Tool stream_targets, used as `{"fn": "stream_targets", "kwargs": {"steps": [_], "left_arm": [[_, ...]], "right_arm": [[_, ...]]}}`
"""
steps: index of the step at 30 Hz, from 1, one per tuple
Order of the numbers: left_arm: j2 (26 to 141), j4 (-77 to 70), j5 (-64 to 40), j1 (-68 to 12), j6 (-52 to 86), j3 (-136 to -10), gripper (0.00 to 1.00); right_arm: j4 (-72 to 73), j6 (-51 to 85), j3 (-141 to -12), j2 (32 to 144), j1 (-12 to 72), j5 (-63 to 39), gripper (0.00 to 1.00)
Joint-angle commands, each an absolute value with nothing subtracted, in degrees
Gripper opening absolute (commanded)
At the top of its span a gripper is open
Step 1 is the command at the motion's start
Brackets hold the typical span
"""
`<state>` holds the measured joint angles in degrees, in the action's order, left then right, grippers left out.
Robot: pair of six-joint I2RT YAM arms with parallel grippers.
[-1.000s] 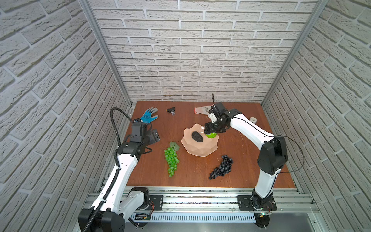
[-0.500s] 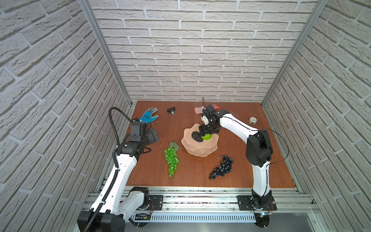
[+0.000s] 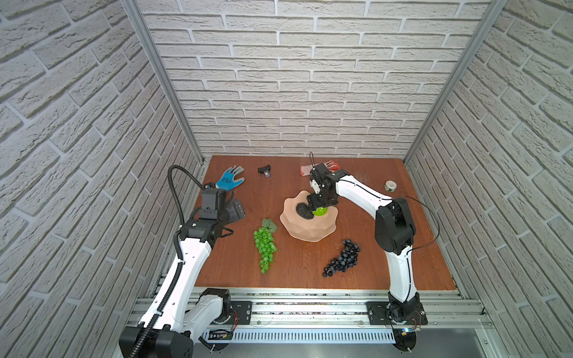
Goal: Arrange fruit in a fruit bowl
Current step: Place the fruit in the fruit bowl.
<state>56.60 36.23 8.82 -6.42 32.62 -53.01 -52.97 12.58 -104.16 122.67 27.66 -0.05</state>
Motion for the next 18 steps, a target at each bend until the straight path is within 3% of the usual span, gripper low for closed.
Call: {"fn": "stream_targets", "kwargs": {"steps": [1,9,18], "left_arm": [[55.8,36.0,9.8,-6.1,32.3,-54.3,0.98],[55.3,36.6,10.2,-6.1,32.0,-54.2,0.98],[55.3,36.6,9.9,-6.1,32.1,-54.5,0.98]], "right_arm": [[-53.1,11.7,-105.8,123.2,28.1,0.3,0.60],[-53.2,11.2,-105.6,124.1,28.3,0.5,0.62],[-53.8,10.6,-105.8,124.1,29.0,1.5,0.72]]}}
